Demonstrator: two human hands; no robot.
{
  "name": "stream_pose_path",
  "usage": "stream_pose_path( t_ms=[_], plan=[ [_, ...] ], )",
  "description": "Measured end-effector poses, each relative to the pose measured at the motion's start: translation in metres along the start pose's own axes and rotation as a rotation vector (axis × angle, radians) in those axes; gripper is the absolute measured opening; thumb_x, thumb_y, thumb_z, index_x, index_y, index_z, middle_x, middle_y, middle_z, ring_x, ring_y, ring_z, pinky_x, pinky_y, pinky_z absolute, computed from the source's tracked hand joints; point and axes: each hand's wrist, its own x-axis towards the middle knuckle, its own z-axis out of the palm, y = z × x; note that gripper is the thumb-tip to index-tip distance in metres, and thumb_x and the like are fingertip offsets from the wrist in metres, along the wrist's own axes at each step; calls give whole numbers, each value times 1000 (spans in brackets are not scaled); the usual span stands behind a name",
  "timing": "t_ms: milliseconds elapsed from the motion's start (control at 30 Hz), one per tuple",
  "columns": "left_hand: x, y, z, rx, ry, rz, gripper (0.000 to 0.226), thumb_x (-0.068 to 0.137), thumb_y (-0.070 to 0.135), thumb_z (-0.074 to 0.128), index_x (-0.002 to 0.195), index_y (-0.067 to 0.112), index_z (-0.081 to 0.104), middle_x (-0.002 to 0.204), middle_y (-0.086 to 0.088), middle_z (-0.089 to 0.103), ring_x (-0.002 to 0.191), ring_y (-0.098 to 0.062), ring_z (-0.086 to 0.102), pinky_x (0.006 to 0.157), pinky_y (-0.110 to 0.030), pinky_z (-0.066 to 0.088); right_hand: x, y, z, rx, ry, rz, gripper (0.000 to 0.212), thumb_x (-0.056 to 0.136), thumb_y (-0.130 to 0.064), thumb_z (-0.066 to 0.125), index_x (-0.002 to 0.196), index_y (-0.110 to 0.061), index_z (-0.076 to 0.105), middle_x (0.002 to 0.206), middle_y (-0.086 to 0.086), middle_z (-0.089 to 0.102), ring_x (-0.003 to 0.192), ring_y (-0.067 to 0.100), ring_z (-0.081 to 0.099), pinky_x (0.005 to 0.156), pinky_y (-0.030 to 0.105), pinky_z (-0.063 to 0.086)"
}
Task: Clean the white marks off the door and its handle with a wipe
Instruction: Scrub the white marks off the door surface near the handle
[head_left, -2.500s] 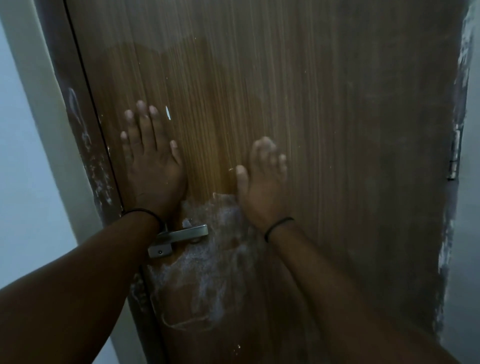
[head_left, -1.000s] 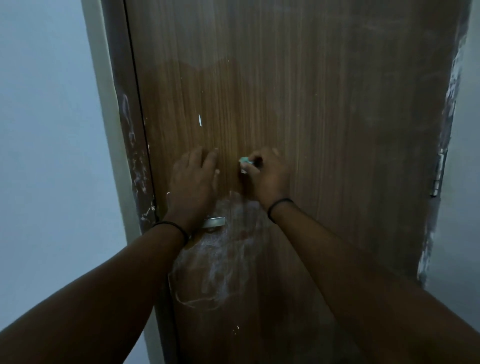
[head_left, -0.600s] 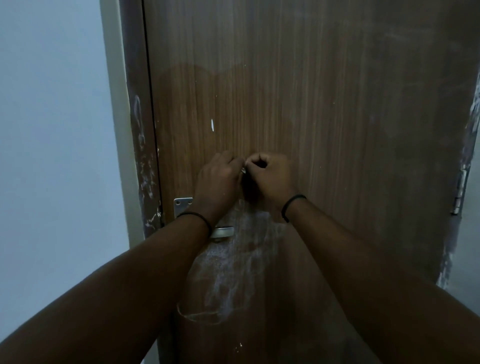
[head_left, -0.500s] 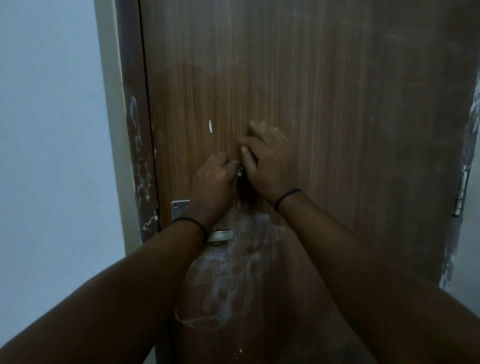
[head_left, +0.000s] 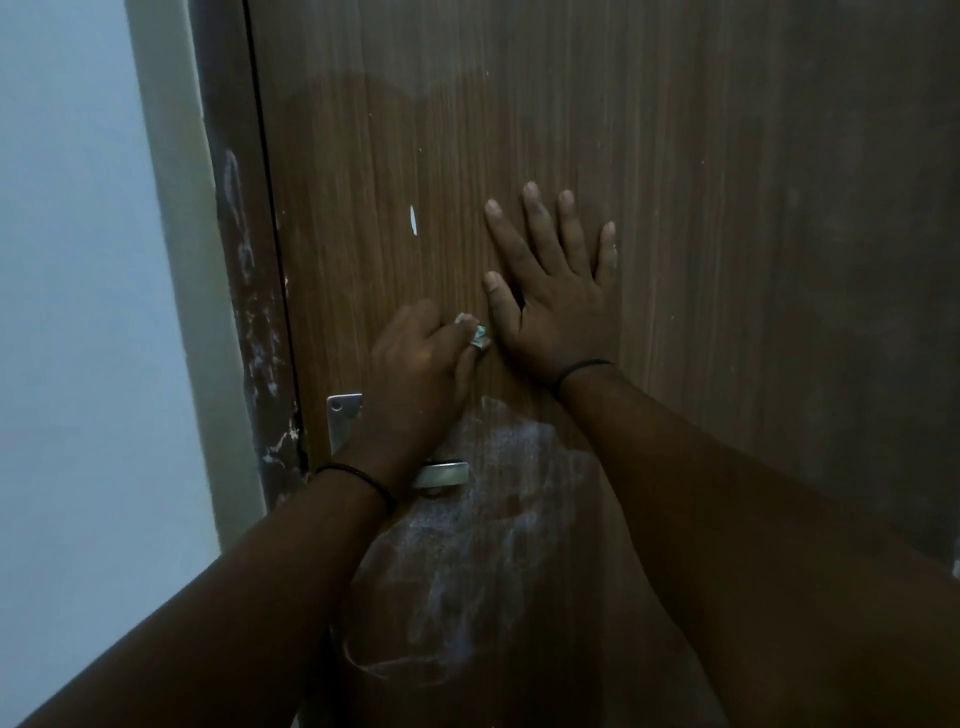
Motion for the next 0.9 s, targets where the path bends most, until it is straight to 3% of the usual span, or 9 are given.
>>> stream_pose_path(
  t_ms=[267,800,900],
  plan=[
    [-2,1,4,-7,31,8,16,90,15,68,77,6,68,72,-6,54,67,-17,48,58,-25,33,-2,-1,-3,27,3,35,59,99,-51,31,155,-37,17,165,-4,11,153,22,5,119,60,5],
    [-3,4,3,-22,4,1,14,90,16,69,82,5,71,75,-7,58,71,-19,51,59,-33,41,-2,0,-4,8,18,35,59,99,-51,31,155,-36,19,165,-4,13,153,22,7,120,58,6],
    [-3,5,3,-20,11,-9,14,89,16,69,81,5,70,75,-7,57,70,-18,50,60,-28,37,-2,0,-3,13,24,34,59,99,-51,32,155,-36,19,165,-4,13,153,22,7,120,58,6]
  ],
)
